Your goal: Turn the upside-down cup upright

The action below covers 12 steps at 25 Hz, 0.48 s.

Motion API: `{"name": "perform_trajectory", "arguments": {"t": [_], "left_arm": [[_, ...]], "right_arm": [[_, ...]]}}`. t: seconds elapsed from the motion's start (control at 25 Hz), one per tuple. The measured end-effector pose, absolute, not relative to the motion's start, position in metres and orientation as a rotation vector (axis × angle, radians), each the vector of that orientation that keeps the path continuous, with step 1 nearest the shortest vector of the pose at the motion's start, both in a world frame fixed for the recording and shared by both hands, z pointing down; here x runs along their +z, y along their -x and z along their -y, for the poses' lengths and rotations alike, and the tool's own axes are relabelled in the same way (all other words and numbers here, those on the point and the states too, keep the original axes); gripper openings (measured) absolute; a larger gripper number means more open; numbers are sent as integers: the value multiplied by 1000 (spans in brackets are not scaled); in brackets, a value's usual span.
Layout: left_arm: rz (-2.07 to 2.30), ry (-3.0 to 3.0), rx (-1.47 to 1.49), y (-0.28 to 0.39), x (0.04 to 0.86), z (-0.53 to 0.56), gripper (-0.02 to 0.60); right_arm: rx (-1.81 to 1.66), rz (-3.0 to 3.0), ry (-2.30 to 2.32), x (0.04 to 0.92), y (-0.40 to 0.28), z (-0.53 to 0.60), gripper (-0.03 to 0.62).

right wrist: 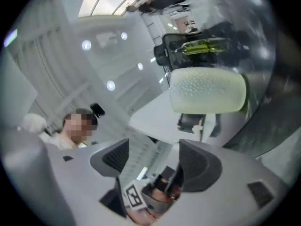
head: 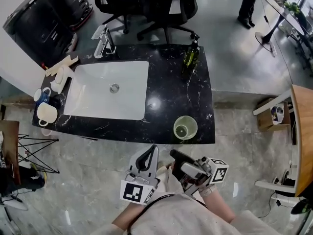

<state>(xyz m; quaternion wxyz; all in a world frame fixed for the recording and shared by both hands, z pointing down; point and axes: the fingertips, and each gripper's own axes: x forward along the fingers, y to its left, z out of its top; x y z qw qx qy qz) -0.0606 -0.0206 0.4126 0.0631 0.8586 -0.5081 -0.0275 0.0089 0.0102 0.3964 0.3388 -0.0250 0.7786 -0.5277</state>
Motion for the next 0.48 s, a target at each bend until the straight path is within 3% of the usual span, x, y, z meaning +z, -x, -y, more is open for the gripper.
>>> {"name": "perform_trajectory", "arguments": {"t": [0.04, 0.24, 0.48], "left_arm": [[1521, -2600, -93, 58, 412, 21, 8], [1427, -2638, -129, 39, 408, 21, 8], [1299, -2668, -169, 12, 400, 18, 8]], "right_arm": [[-1359, -2152, 168, 400, -9, -12, 327], [-1213, -2496, 743, 410, -31, -4, 26], [-875, -2708, 991, 392, -32, -8, 8]]}}
